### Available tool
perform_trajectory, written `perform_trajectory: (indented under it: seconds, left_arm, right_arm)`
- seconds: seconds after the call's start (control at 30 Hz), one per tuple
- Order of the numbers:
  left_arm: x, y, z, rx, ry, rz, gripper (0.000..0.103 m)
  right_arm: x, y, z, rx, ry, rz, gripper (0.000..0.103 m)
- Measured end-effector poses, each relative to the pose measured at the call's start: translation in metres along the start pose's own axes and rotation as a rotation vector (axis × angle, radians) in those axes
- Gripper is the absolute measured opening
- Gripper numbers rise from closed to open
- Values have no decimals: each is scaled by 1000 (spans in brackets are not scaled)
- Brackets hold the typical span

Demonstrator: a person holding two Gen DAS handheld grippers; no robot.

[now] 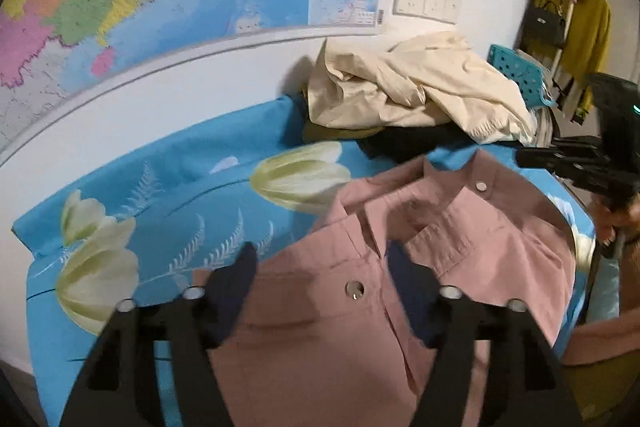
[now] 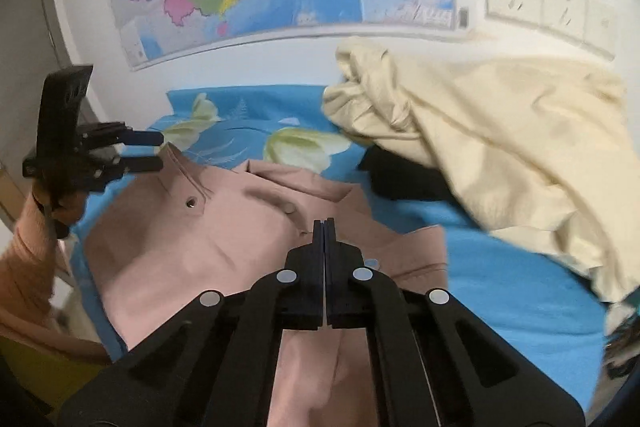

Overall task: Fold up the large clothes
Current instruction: 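Release the hem and smooth the folded jacket with both grippers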

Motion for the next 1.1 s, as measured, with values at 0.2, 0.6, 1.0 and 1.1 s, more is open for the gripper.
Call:
perform_trajectory:
  seconds: [0.2, 0.6, 1.0, 1.1]
  left_arm:
    - [-5, -6, 41, -94, 12, -15, 83]
    - [-10, -32, 67, -182, 30, -45, 2]
    - [-27, -6, 17, -36, 104, -65, 61]
    - [-20, -19, 35, -100, 42, -118, 68]
  right_arm:
    - [-9, -15, 22, -78, -34, -86, 80]
    - [-37, -33, 34, -136, 50, -121, 5]
    - [-21, -57, -10, -63, 141, 113, 7]
    - [-13, -89, 10, -158, 112, 91, 24]
Point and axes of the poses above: each gripper's, at about its wrist camera, not at the fingertips, and y roughly against the way its jaws point, x to its right, z to its underside, the point moved 8 cm from there along -y, roughly the way its jaws point, and after that the axes turned 3 degrees about z, right-handed, at the moved point
